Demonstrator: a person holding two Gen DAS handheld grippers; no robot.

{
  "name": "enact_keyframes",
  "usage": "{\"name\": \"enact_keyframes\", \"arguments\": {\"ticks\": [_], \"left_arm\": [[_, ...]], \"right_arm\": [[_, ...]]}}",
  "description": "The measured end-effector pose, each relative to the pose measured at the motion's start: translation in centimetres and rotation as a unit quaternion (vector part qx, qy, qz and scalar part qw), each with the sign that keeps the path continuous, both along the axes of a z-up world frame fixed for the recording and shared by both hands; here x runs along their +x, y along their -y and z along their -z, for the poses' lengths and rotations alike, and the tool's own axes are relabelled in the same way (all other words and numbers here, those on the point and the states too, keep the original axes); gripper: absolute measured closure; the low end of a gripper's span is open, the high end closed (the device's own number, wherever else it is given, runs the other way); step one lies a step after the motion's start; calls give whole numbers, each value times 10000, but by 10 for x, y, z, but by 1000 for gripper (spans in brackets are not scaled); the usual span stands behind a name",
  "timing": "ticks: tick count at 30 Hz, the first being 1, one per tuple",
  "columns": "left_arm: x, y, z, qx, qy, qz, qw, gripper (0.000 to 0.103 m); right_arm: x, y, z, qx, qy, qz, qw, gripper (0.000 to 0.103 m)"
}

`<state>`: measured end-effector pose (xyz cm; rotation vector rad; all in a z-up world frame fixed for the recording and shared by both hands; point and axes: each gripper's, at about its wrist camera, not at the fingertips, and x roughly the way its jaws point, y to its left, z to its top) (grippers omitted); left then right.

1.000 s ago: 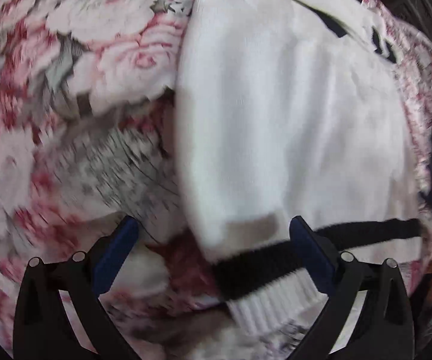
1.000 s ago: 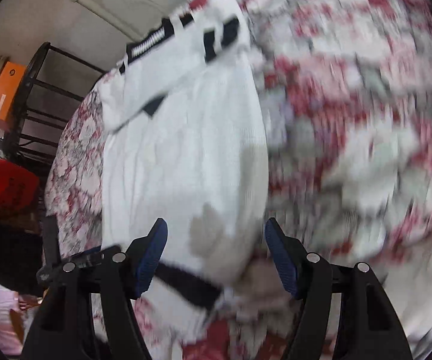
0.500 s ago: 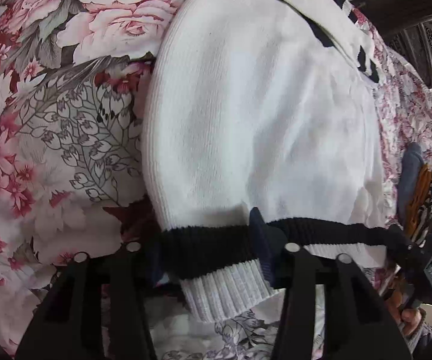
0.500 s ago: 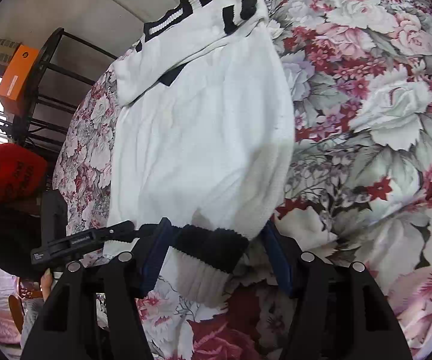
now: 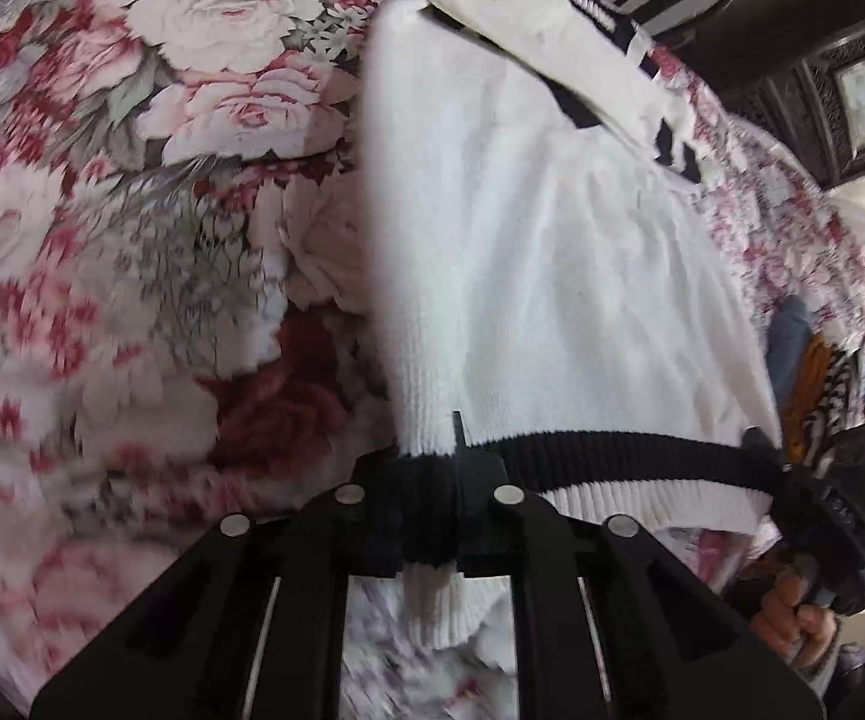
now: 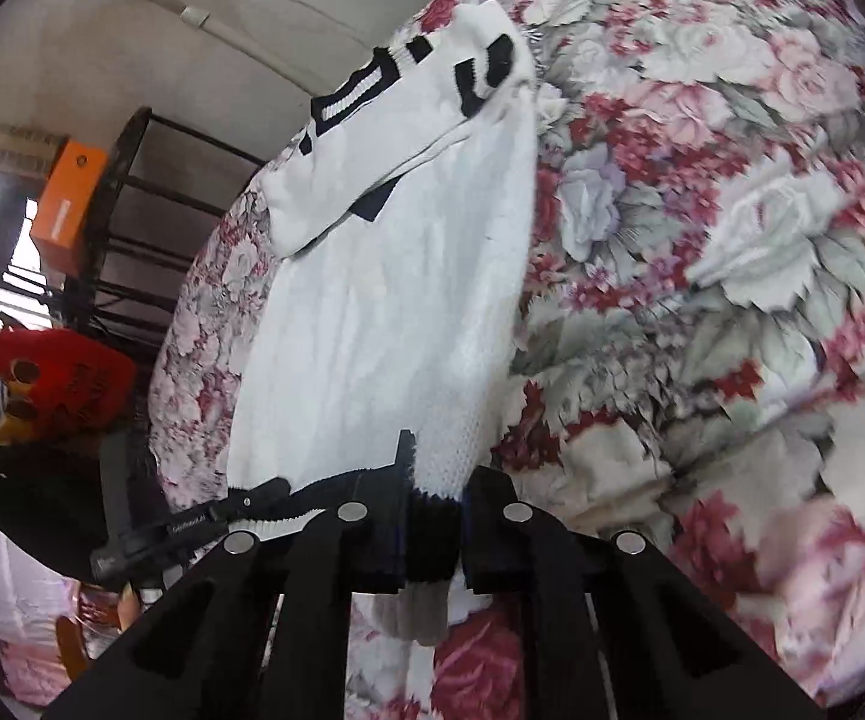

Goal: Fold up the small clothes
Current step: 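Lift the hem with both grippers and fold it up toward the collar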

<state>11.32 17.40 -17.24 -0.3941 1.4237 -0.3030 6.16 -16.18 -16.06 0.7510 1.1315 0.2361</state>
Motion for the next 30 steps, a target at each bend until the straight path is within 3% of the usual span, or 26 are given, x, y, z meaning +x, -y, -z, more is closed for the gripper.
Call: {"name": "enact_keyframes", "arguments": {"ticks": [8,15,19,24,30], "left_arm": [[-51,-17,-17,-458,-120,-232,9986,94],[-64,-28,-15,-764,-325,-420,9957,94],[-53,-21,-26,-352,-69,-218,9991,94],[-29,-6,-61,260,703,72,9972,94],[1,1,-79,445,1048,93,9935,94]], "right_arm": [[-30,29,1,484,-290,204,9982,90],[-49,39,12,884,-596,259,9940,90],[-42,37,4,844,-463,174,9952,90],[-23,37,-20,617,-69,65,9981,90],[11,36,-39,581,212,48,9981,90]]}}
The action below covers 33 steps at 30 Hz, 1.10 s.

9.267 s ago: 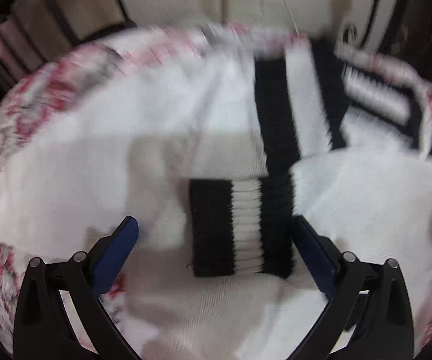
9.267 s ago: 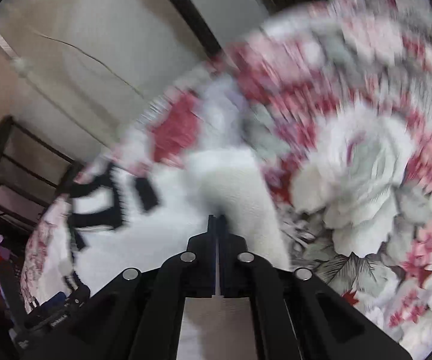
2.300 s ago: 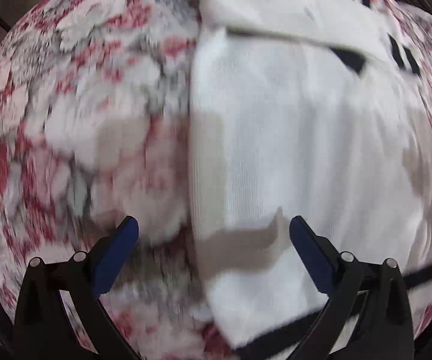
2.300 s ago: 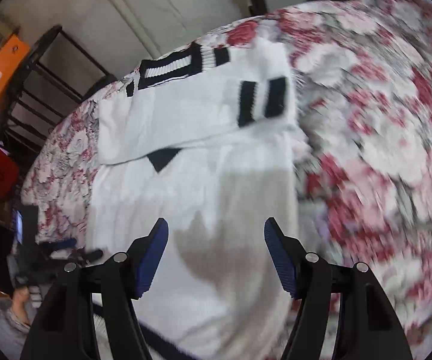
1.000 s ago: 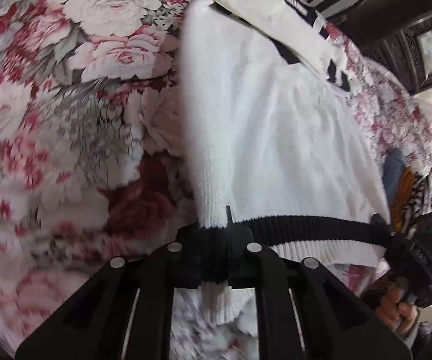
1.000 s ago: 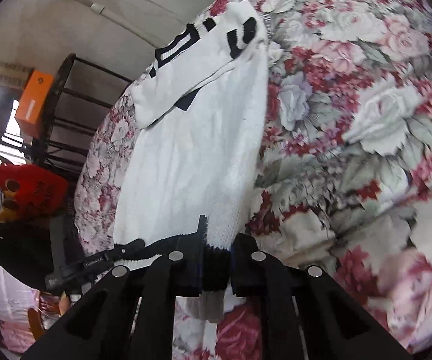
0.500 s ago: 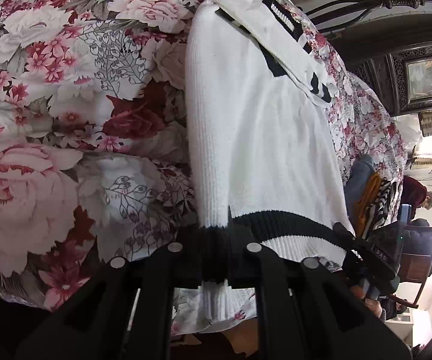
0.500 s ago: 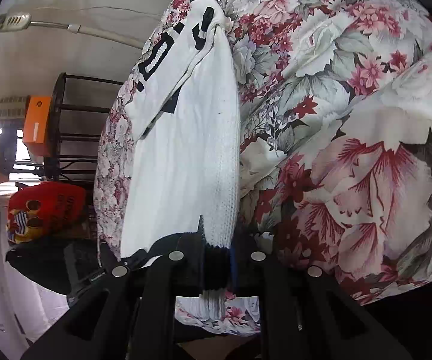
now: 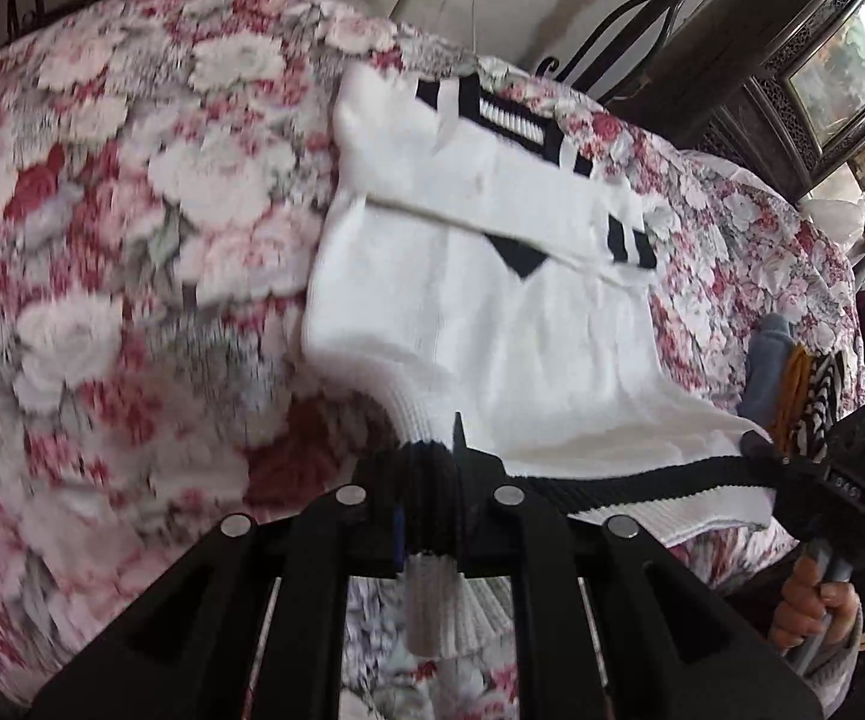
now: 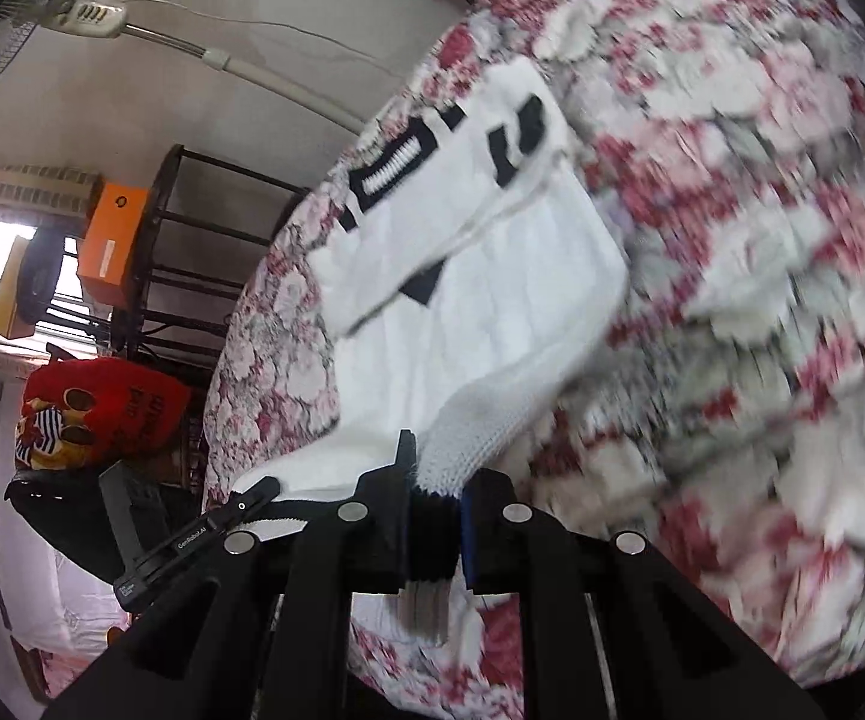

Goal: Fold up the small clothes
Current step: 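Lift the hem with both grippers and fold it up toward the collar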

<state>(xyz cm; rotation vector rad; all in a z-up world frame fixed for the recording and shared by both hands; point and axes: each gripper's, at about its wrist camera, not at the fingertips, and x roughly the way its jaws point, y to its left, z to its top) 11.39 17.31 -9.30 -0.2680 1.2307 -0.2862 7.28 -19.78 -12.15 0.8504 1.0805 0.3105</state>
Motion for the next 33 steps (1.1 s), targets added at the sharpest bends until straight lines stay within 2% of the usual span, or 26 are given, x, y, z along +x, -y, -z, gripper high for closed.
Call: {"name": "enact_keyframes", "arguments": {"ticks": [8,15,21,29,33], "left_arm": [[49,7,-10,94,143,-205,9996,94],[97,9,-19,-126,305,-366,9988,94],[143,23,-21,-47,451,-388,9982,94],[204,36,-18,2,613,-457,9971,94],[235,42,-6,71,585,-527,9969,93]], "right_arm": [[48,-6,-9,81,109,59,9999,90],[100,5,-9,237,147,224,9994,90],[145,11,-6,335,163,356,9987,90],[207,19,8,313,198,522,9980,90],[238,19,21,297,164,577,9978,90]]}}
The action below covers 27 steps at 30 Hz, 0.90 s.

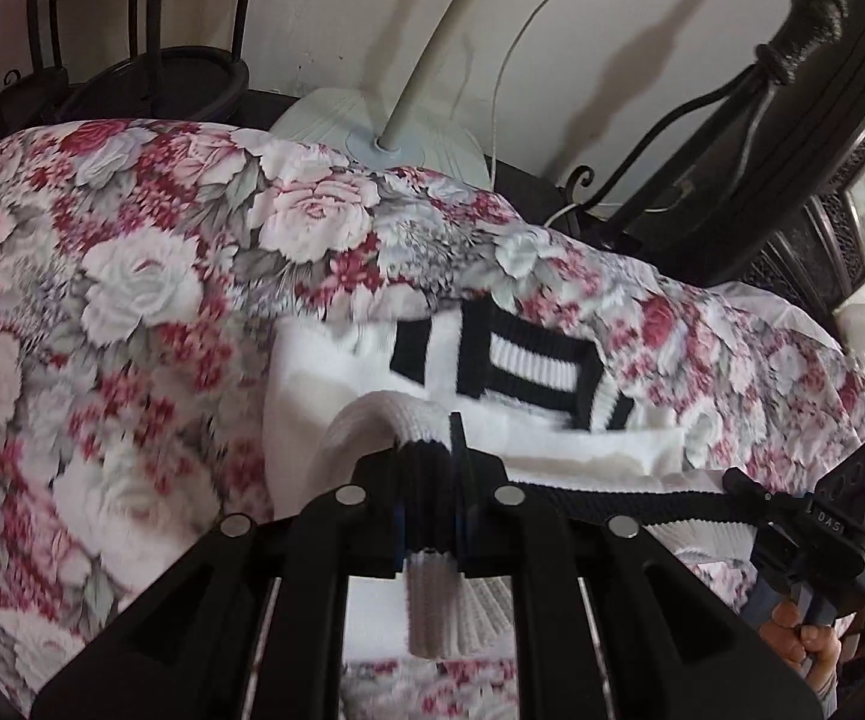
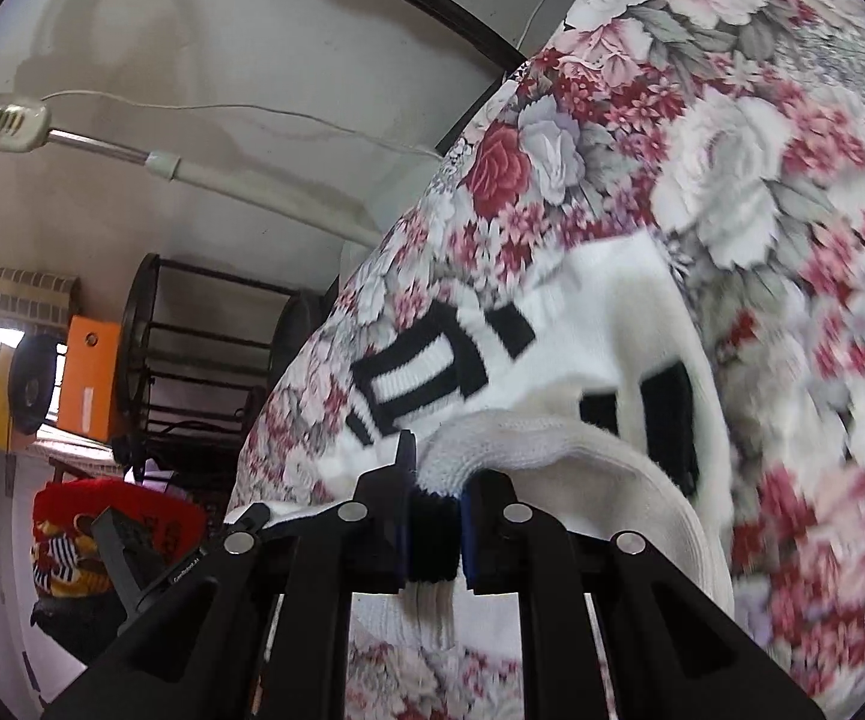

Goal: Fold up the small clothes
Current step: 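Lift the hem with both grippers and fold it up toward the collar, then lay the hem down on the sweater and open both grippers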

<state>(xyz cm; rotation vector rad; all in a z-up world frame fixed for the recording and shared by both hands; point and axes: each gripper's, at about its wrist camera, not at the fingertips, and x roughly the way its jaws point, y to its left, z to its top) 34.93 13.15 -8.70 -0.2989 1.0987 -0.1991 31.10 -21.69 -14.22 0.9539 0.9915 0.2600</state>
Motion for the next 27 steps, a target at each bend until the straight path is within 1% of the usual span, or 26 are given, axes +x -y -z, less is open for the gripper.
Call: {"name": "enact_keyframes", "arguments": {"ticks": [2,5,12,14,17,21,25,26,27], "left_arm": [[16,3,9,67,-34,-8,10000,93],[34,3,23,37,-87,-8,10000,93],[64,6,54,87,-129,10,9999,93],[70,4,65,60,-196,-20,9998,93],[78,-1,80,-83,-253,-85,9996,93],[85,0,82,-135,-175,-62,9997,93],[90,5,82,-85,-94,-19,9999,93],[91,4,83,-91,-96,-26,9999,91],[92,4,86,-98,-108,-57,9999,91]], "right_arm": [[14,1,9,27,-49,48,10000,90],[31,1,23,60,-122,102,9999,90],[63,-1,52,-24,-243,146,9996,90],[72,-3,61,-12,-281,179,9994,90],[82,-6,69,7,-273,220,9994,90],[90,-8,73,-42,-220,222,9995,90],[94,-4,79,120,-228,279,9993,90],[95,-2,82,195,-240,284,9991,90],[94,3,86,320,-258,310,9987,86]]}}
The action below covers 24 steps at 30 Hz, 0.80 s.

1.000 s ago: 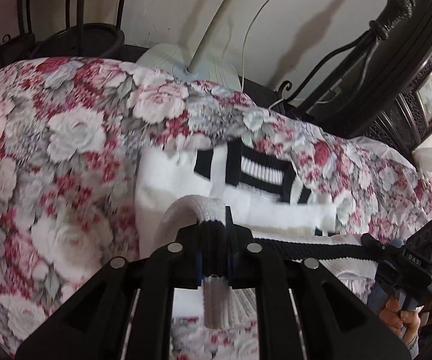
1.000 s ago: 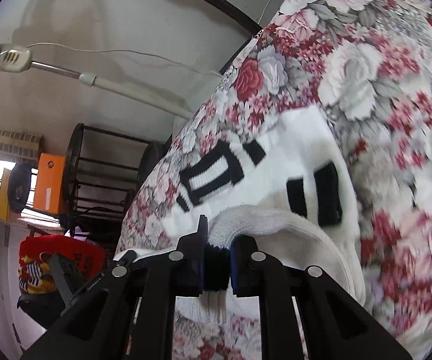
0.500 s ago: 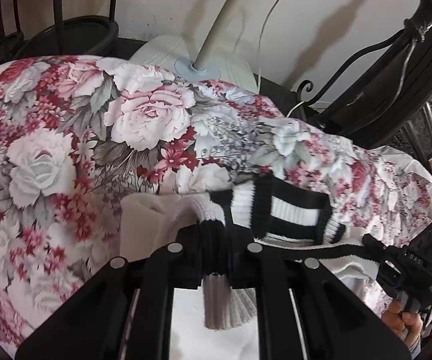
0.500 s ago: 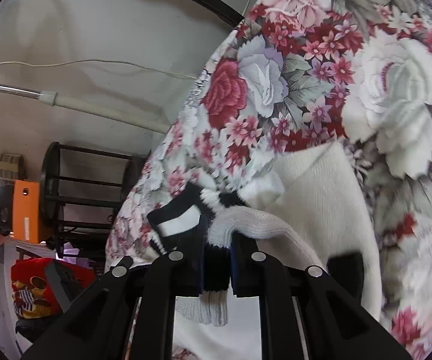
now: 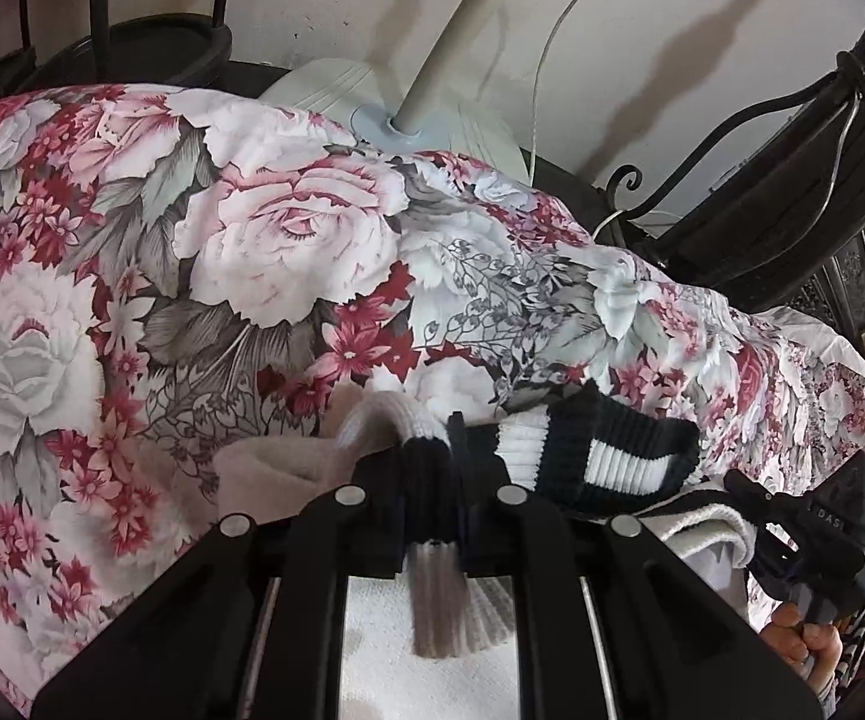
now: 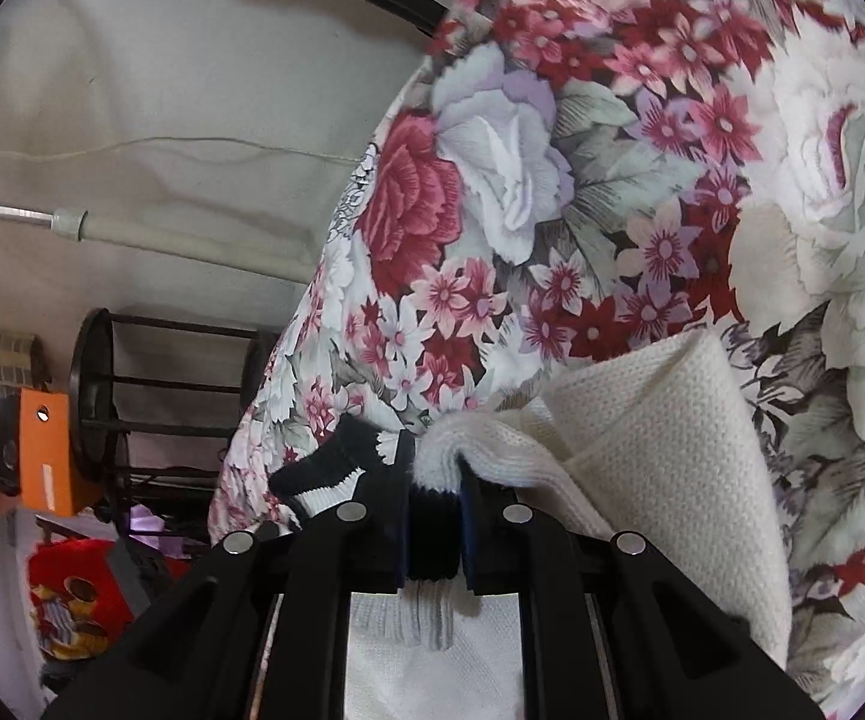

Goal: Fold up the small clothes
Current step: 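Lay the hem down on the sweater and open both grippers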

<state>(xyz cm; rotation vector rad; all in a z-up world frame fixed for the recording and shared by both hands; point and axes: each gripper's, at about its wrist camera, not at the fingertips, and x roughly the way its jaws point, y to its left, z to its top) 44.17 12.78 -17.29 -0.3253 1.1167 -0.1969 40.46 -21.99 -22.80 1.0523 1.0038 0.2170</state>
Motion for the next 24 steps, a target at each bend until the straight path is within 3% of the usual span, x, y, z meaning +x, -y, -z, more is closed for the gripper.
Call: {"name": "enact_keyframes", "arguments": {"ticks": [3,6,8,9,10,11,12,15,17,20,24], "left_arm": [[1,1,1,-35,-27,5,10000,89],[-1,5,-6,0,31,72,10000,69],[-4,9,-16,127,132,71,9998,47],[-7,11,-26,409,280,-36,9988,36],[-10,11,-36,751,463,-204,9959,15],[-13,11,-43,960,605,-315,9930,8],[-17,10,-55,1214,836,-437,9881,8],[-19,8,-69,1228,932,-350,9874,8],[-21,9,-68,1194,921,-284,9882,8],[-20,23,-49,1594,680,-10,9849,7],[-11,44,-8,2775,335,91,9601,6]], "right_arm": [[0,10,8,559,16,110,9984,70],[-2,13,-2,572,91,156,9982,53],[-5,14,-16,465,228,218,9984,46],[-7,14,-23,394,279,227,9986,42],[-8,14,-28,325,329,254,9986,40],[-10,15,-37,180,420,323,9984,37],[-13,16,-45,25,509,398,9979,35],[-21,15,-70,-523,785,458,9945,35],[-20,0,-83,-1008,916,284,9903,35],[-15,-28,-89,-1855,997,-179,9774,29],[-6,-61,-87,-3029,1103,-667,9442,15]]}}
